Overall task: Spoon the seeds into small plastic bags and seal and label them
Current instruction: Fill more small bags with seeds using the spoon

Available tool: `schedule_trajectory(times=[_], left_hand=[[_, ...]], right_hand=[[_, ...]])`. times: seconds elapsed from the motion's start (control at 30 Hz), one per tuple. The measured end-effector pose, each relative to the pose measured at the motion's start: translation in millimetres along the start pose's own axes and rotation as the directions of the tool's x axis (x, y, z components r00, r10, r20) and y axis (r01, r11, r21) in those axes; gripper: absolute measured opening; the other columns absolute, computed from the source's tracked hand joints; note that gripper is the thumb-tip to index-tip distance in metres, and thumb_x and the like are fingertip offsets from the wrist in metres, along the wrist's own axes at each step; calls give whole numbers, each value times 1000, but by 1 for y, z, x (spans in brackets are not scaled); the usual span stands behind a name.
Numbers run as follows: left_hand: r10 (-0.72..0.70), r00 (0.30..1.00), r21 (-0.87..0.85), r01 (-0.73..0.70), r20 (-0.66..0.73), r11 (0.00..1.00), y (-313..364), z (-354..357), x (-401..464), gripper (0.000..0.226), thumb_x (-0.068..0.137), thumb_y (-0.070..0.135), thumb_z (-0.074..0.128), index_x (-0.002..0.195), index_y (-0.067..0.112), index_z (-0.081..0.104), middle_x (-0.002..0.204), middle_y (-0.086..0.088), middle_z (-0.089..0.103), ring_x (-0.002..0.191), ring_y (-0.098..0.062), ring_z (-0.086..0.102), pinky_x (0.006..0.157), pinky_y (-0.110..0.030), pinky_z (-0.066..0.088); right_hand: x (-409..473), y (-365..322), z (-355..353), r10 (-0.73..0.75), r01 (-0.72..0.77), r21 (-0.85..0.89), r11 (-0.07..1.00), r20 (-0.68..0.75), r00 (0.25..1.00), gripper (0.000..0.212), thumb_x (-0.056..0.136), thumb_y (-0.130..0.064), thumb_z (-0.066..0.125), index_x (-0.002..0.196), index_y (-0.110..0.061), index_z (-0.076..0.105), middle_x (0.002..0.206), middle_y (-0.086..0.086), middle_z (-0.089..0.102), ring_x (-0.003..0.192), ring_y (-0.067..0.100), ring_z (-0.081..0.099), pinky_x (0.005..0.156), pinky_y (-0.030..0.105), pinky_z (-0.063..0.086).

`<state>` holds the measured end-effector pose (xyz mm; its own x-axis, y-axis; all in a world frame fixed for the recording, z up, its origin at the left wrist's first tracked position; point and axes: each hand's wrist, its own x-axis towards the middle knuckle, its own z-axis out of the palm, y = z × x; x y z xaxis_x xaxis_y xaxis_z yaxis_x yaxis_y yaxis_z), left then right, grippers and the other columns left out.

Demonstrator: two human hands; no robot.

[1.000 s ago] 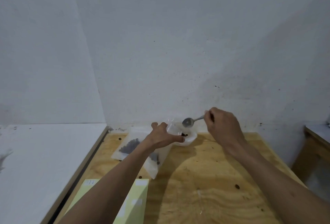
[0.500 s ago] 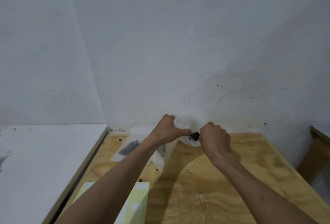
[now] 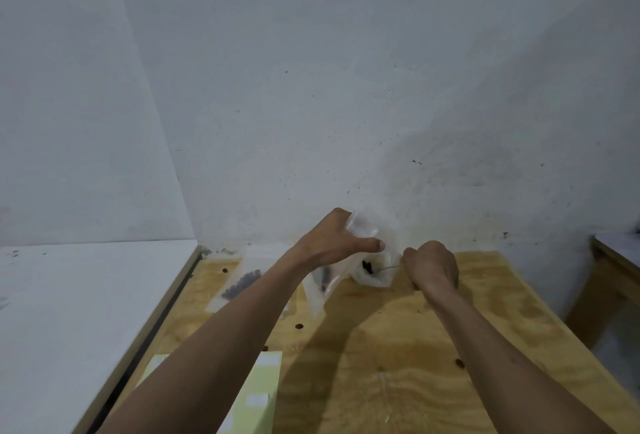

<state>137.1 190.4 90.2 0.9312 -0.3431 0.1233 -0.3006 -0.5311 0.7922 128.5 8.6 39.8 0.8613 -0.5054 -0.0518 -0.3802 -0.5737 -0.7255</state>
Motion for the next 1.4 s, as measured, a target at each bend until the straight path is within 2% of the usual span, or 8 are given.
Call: schedule_trajectory(times=[0.1,0.27,0.37,0.53,0.67,0.93,1.13,1.4], left_hand=[[-81,997,-17,81,-15,997,-7,0,-4,54,78,47,82,113,11,61,107,2,58,92,-15,55,82,-32,49],[-129,992,-64,128,-8,990,-17,-8,-7,54,73,46,83,89,-2,64,80,-5,57,72,-17,52,69,-36,40],[-137,990,-85,135,-16,987,-24,-12,-10,56,72,49,81,98,0,70,84,-13,68,73,-17,59,71,-35,45],[-135,991,-66,133,-21,989,-31,-11,-13,66,69,55,81,100,-2,69,97,-24,69,74,-19,61,69,-36,46],[-166,986,-66,164,-29,984,-38,-17,-16,29,78,39,81,90,13,77,83,-10,73,64,-7,62,63,-23,46],[-153,988,40,154,-8,987,-54,-9,-21,26,78,34,82,78,14,67,61,9,59,48,-3,50,53,-20,38],[-145,986,203,125,85,971,-59,13,-19,41,61,50,81,78,14,71,76,0,65,58,-10,57,54,-25,43],[-111,994,163,114,-24,980,-62,12,-20,31,61,48,85,71,35,58,94,-4,56,88,-18,52,59,-24,41]], right_hand=[[-3,1,4,-3,4,30,1000,-21,1000,42,96,-15,51,55,-6,47,59,10,54,51,23,48,47,23,29],[-11,13,23,29,-34,169,985,37,999,41,101,-18,44,80,7,69,70,19,71,63,31,69,59,32,55],[-17,21,27,94,-122,272,955,112,989,40,104,-17,43,89,10,69,56,13,66,47,23,64,52,27,45],[-21,20,32,91,-146,359,922,166,982,35,104,-18,44,86,2,66,60,10,65,51,23,66,53,27,44],[-17,21,27,45,-110,432,895,159,986,38,102,-19,49,77,1,68,55,8,61,49,22,61,61,34,48],[-9,30,2,23,-71,461,884,109,994,33,99,-14,51,78,4,69,57,9,59,47,21,56,61,38,49],[-14,31,-9,-39,-22,472,881,119,992,31,99,-11,51,75,-2,68,57,4,59,50,20,52,59,35,48],[-17,33,-29,-132,85,394,915,95,987,34,99,-14,51,80,8,69,56,6,59,50,22,55,59,38,50]])
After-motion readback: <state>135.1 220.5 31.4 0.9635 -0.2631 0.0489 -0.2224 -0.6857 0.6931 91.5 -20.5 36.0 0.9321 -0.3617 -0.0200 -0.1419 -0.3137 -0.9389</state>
